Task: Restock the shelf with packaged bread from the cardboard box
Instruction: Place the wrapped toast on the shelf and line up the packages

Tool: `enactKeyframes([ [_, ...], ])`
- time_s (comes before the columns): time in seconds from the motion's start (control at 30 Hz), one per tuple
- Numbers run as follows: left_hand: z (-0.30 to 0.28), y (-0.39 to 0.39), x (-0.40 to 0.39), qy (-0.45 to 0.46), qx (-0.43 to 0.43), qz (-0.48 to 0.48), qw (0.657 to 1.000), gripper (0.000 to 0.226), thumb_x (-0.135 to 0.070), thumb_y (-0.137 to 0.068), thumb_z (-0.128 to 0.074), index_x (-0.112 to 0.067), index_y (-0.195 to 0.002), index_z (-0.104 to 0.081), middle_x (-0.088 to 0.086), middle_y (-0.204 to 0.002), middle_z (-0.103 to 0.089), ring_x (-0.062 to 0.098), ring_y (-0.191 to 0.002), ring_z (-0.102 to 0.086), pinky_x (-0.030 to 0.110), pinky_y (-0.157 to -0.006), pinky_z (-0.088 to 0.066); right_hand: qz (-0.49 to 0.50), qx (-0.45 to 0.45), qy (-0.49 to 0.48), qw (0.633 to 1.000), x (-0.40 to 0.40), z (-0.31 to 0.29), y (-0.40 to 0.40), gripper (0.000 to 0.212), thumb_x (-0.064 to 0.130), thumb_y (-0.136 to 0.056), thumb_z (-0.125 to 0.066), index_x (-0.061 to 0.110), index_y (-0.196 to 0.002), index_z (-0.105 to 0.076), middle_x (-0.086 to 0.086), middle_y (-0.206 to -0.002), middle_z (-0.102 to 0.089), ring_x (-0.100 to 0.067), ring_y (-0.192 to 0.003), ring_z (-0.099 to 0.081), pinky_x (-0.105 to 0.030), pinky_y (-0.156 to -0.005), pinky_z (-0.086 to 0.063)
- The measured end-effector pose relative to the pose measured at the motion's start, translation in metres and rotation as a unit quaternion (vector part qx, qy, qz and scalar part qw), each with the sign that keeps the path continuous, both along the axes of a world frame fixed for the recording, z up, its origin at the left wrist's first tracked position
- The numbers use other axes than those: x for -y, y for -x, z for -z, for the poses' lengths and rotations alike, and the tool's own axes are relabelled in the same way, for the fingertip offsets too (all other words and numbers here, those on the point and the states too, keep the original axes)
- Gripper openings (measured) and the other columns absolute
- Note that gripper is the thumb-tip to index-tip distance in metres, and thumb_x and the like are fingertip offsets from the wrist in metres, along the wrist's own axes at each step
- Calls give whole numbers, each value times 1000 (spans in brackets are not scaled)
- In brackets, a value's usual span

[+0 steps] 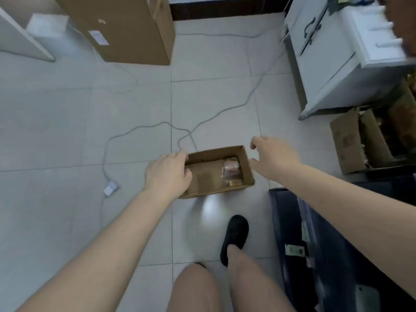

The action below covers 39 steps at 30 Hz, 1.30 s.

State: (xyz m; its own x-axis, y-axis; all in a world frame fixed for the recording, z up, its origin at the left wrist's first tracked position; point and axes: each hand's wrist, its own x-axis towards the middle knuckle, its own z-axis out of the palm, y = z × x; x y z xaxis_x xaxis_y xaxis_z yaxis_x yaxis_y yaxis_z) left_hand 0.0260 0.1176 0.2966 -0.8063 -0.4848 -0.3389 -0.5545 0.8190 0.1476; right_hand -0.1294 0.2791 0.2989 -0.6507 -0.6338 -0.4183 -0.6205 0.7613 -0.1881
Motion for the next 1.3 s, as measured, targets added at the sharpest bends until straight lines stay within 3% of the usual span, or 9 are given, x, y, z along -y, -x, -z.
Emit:
enactKeyframes([
  [0.27,236,52,19,-111,92,6,990,18,-28,-92,-42,-16,-104,-48,2,-104,-58,23,-95,-55,30,-66,-37,78,148,-94,981,40,244,59,32,27,-90,-52,12,-118,-51,-9,-120,-56,-27,-105,-55,-39,-86,-49],
  [0.33,298,61,18,-145,117,4,983,16,-28,-92,-42,-16,-102,-46,1,-102,-56,23,-96,-55,32,-67,-41,96,198,-130,967,45,309,62,41,33,-90,-54,13,-125,-47,-9,-122,-55,-27,-107,-55,-38,-87,-48],
  [0.5,436,84,13,-212,139,1,967,31,-29,-93,-43,-16,-122,-46,4,-115,-59,24,-103,-55,34,-79,-45,100,295,-208,927,50,454,64,59,42,-93,-48,11,-142,-34,-13,-134,-49,-30,-117,-52,-36,-93,-46],
  [0.67,535,106,-1,-329,184,-100,921,40,-29,-93,-45,-19,-132,-41,7,-122,-57,24,-107,-56,35,-87,-48,82,310,-302,898,54,557,63,60,23,-97,-42,5,-147,-14,-20,-136,-46,-33,-117,-51,-35,-86,-44],
  [0.8,592,118,-20,-425,218,-191,858,46,-16,-92,-45,-17,-138,-39,10,-135,-50,25,-116,-52,28,-86,-41,38,281,-376,882,59,602,65,61,23,-98,-37,7,-149,-9,-21,-143,-38,-35,-125,-45,-36,-95,-43],
  [0.9,615,119,-31,-462,212,-229,830,50,-11,-91,-44,-17,-140,-39,14,-130,-53,29,-111,-55,29,-84,-44,9,253,-410,876,58,615,67,63,15,-93,-43,6,-148,-13,-20,-141,-38,-34,-123,-45,-38,-95,-44],
  [1.0,625,118,-42,-491,204,-247,810,56,-9,-91,-46,-20,-144,-32,14,-134,-51,30,-116,-53,32,-92,-44,-8,221,-387,895,50,616,66,54,13,-92,-45,8,-142,-27,-19,-136,-43,-35,-124,-42,-38,-93,-43],
  [1.17,631,112,-36,-469,143,-263,831,66,-7,-86,-56,-21,-145,-30,6,-138,-50,23,-122,-50,29,-99,-40,-71,195,-293,934,41,614,62,48,11,-91,-46,21,-137,-37,-12,-138,-45,-35,-130,-33,-52,-106,-27],
  [1.3,630,99,-18,-456,144,-283,832,77,-3,-78,-68,-17,-144,-31,8,-139,-49,24,-125,-47,30,-102,-37,-74,242,-212,944,60,623,50,41,9,-91,-48,21,-130,-46,-10,-123,-56,-29,-109,-55,-39,-87,-46],
])
